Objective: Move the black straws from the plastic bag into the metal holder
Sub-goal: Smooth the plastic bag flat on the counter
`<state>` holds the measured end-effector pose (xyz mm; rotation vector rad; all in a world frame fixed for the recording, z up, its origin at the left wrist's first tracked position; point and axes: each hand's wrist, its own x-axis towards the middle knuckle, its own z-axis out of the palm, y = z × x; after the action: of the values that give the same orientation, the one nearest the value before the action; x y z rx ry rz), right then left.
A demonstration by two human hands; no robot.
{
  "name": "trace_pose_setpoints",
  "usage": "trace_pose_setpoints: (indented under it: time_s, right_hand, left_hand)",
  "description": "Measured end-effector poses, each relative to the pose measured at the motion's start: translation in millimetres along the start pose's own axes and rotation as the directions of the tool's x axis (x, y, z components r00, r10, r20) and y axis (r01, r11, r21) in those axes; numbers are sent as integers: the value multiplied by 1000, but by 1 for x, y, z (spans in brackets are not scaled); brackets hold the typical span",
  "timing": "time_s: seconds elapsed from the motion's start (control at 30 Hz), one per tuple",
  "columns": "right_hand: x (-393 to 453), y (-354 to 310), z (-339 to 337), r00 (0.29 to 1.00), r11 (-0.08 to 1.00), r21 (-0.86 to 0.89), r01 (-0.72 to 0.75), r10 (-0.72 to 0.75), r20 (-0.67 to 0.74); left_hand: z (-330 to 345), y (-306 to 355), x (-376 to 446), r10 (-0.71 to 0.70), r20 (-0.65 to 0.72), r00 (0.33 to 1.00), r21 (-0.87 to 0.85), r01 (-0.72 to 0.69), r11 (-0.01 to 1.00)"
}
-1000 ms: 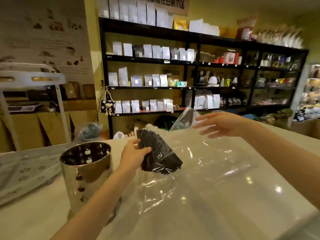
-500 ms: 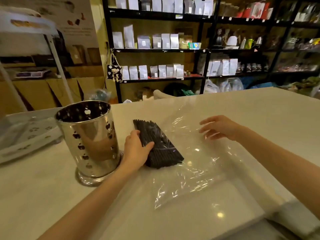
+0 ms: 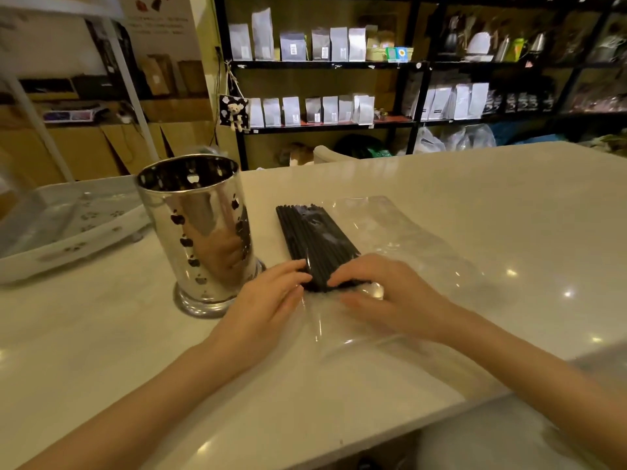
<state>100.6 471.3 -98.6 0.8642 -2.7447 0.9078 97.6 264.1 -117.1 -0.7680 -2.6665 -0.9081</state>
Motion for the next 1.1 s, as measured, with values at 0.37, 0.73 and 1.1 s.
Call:
trace_pose_setpoints:
  time_s: [0.37,0.73,1.1]
  right_hand:
    - [-9,-10,32,984,937,-327,120,-70,162]
    - [5,-19,38,999,985,-175,-10,19,49]
    - [-14,-26,13,998,998,-59,-30,28,-49]
  left_hand:
    - [-1,-16,-20,206,191,960,119,-231,966]
    - [-1,-19,-19,232,220,947,105,-260,960]
    - [-3,-19,-17,199,244,949,160,-241,957]
